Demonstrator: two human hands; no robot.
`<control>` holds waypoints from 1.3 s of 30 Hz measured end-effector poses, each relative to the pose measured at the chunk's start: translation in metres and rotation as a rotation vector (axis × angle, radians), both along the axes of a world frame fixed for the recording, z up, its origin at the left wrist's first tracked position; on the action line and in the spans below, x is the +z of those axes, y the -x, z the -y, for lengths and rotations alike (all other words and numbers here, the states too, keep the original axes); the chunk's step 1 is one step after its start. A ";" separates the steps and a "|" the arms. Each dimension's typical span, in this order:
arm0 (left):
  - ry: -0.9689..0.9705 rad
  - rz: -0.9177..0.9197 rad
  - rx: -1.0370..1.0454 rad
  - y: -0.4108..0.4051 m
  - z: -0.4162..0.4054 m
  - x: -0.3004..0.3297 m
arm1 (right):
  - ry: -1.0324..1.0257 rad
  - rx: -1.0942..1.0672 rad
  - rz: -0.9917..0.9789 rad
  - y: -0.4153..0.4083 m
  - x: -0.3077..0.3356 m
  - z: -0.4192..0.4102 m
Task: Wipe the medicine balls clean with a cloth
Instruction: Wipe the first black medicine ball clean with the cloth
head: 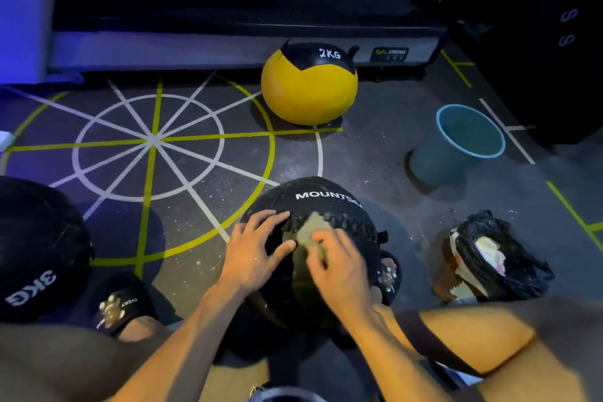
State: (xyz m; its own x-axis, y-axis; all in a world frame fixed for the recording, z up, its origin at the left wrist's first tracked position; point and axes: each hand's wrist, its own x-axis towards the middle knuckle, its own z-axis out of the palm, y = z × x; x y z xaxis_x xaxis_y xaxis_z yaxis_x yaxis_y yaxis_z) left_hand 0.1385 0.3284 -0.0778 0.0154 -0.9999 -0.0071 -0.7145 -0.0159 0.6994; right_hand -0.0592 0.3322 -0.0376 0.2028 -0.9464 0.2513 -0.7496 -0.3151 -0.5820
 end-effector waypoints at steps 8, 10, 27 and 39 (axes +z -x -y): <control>0.014 -0.031 -0.017 0.008 0.009 0.006 | -0.052 -0.336 0.109 -0.011 0.002 0.007; 0.022 -0.010 -0.025 -0.001 0.010 0.002 | -0.018 -0.011 -0.037 -0.018 0.002 -0.005; -0.427 -0.702 -0.095 -0.026 0.014 0.019 | 0.058 -0.053 -0.121 -0.046 -0.005 -0.016; -0.437 -0.730 -0.043 -0.032 0.016 0.026 | 0.242 0.616 -0.628 -0.032 -0.007 -0.025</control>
State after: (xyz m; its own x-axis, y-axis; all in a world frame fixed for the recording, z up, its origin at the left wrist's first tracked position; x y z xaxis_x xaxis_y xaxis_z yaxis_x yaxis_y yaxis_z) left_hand 0.1708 0.3124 -0.0518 -0.1810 -0.9045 -0.3861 -0.0931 -0.3751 0.9223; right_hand -0.0270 0.3570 -0.0442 0.8216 -0.5610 0.1015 -0.5647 -0.8253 0.0098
